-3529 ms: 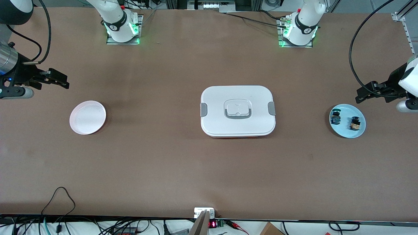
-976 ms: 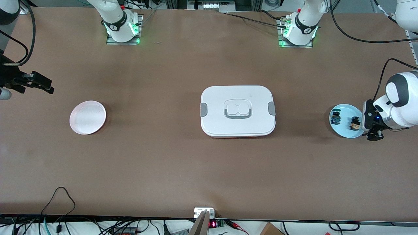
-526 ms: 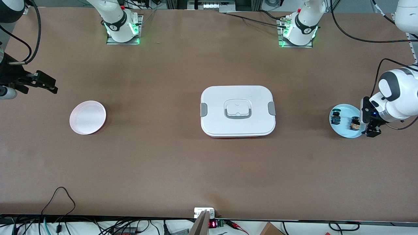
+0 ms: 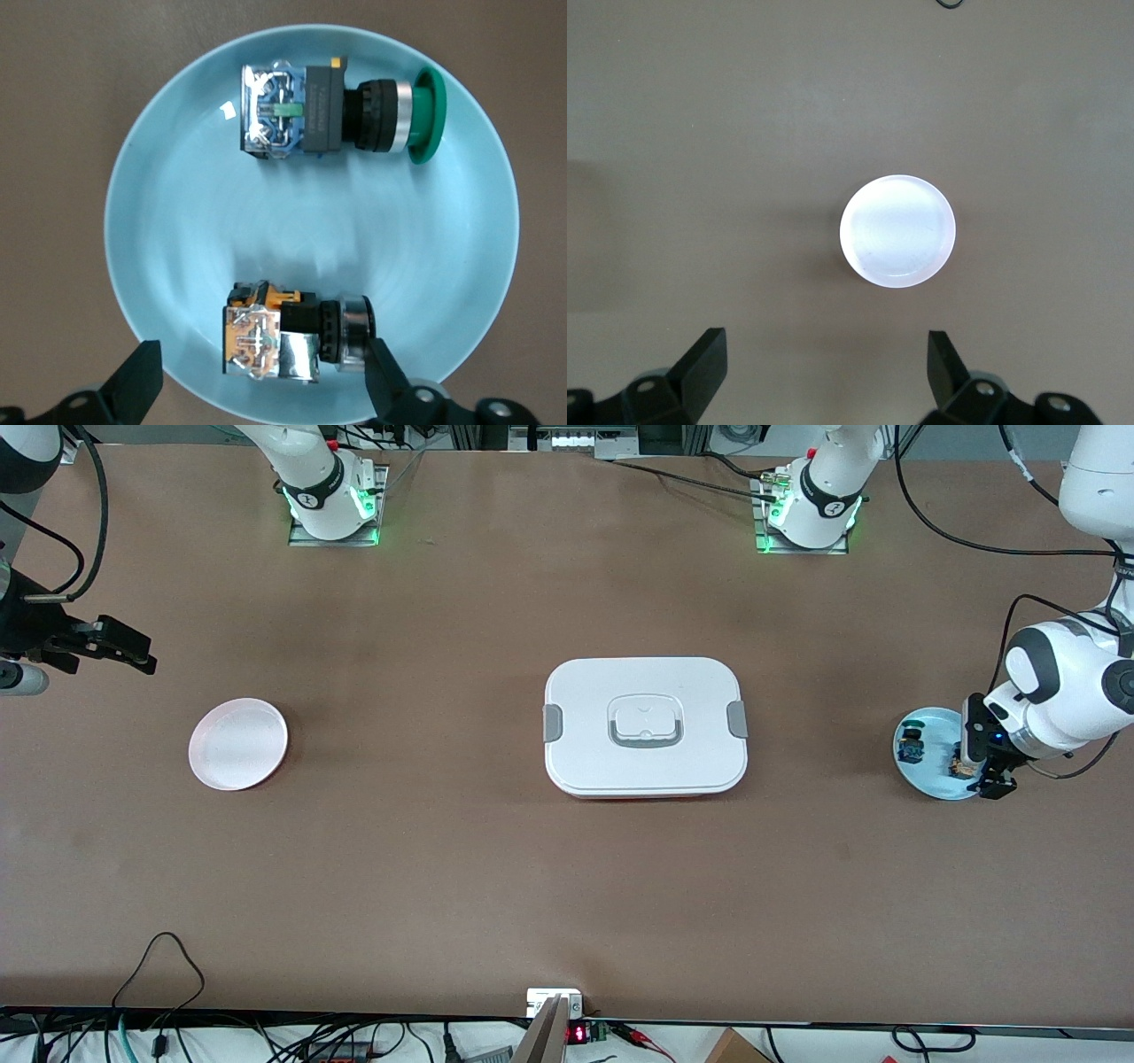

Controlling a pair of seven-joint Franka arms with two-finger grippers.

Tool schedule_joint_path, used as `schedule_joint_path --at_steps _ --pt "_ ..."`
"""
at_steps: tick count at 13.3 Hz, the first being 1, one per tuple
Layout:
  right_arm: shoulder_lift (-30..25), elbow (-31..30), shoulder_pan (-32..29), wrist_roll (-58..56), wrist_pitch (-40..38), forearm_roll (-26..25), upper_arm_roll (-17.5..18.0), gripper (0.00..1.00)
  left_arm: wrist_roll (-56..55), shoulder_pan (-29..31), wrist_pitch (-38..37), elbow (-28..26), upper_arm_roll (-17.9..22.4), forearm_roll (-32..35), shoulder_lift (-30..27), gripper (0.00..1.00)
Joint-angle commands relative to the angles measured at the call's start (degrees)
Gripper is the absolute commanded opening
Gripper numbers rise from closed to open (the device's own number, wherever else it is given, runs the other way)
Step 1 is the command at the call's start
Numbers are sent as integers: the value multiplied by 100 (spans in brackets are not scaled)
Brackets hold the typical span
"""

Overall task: Transfer orange switch to right arm and place
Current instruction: 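Lower the left gripper onto the orange switch in the dish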

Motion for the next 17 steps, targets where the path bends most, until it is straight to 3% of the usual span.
schedule_joint_path --at_steps 1,12,17 --pt "-51 13 -2 -15 -73 -5 12 100 48 153 84 20 -135 4 73 100" --pt "-69 -32 -2 -42 -117 -23 20 100 57 162 -233 73 -302 13 -85 100" --pt "-69 -23 7 -42 -73 -67 20 100 31 680 -233 73 -548 -224 47 100"
